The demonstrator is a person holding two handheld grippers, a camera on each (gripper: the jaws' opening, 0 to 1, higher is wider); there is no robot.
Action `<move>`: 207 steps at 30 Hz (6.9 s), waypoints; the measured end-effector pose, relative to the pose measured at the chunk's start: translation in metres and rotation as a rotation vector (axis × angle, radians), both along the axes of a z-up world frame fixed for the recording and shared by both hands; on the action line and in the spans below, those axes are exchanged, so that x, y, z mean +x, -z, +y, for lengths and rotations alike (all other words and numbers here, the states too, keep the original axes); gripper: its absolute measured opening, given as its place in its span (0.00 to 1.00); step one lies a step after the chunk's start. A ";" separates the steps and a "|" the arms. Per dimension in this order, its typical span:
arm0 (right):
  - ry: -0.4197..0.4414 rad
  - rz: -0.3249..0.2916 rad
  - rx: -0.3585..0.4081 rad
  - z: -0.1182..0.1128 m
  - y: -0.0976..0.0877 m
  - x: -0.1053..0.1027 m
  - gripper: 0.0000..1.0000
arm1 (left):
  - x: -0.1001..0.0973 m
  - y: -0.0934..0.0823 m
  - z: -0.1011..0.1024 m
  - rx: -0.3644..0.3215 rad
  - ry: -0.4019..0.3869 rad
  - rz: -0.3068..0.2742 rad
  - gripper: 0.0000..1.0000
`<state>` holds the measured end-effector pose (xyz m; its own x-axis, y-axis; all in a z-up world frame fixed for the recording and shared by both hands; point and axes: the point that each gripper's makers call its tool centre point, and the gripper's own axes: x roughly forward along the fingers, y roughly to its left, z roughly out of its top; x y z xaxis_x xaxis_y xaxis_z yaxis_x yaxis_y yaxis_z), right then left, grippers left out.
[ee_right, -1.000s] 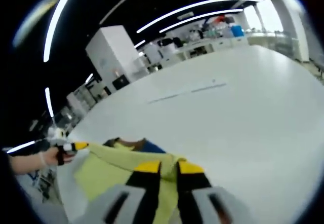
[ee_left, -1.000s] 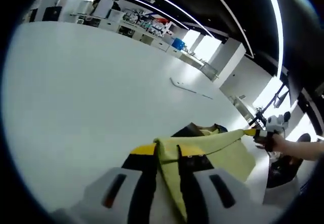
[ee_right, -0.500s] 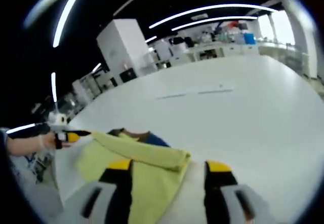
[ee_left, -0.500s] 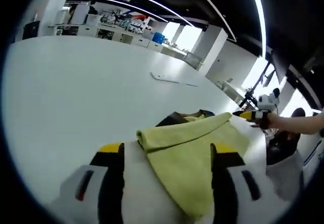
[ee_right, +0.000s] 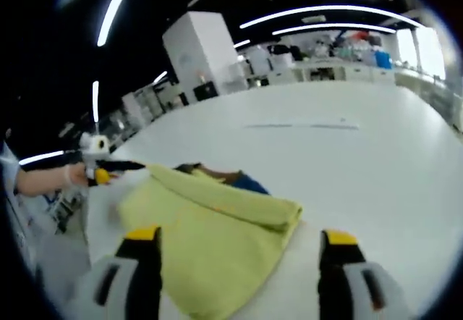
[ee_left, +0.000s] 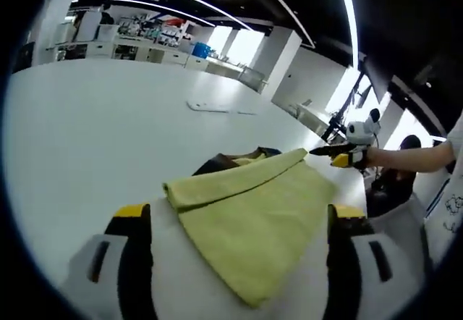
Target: Fold the garment on the visible template until the final outline fits inside the template.
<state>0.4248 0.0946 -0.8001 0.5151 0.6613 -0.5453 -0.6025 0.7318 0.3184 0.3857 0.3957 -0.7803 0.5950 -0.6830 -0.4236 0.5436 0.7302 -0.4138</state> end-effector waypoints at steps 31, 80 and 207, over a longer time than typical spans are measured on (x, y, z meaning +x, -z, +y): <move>-0.070 0.055 0.047 0.033 0.012 -0.011 0.78 | -0.007 0.028 -0.031 0.021 0.093 0.072 0.92; 0.044 0.013 0.061 0.013 0.002 0.028 0.72 | 0.031 0.021 -0.014 0.014 -0.002 0.023 0.93; 0.006 0.190 0.030 -0.046 0.030 -0.162 0.00 | -0.150 0.048 0.018 0.032 -0.047 0.182 0.00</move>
<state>0.2626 0.0484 -0.8301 0.4089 0.6761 -0.6130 -0.5249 0.7237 0.4481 0.2353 0.4140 -0.8287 0.5376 -0.6410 -0.5478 0.4273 0.7672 -0.4784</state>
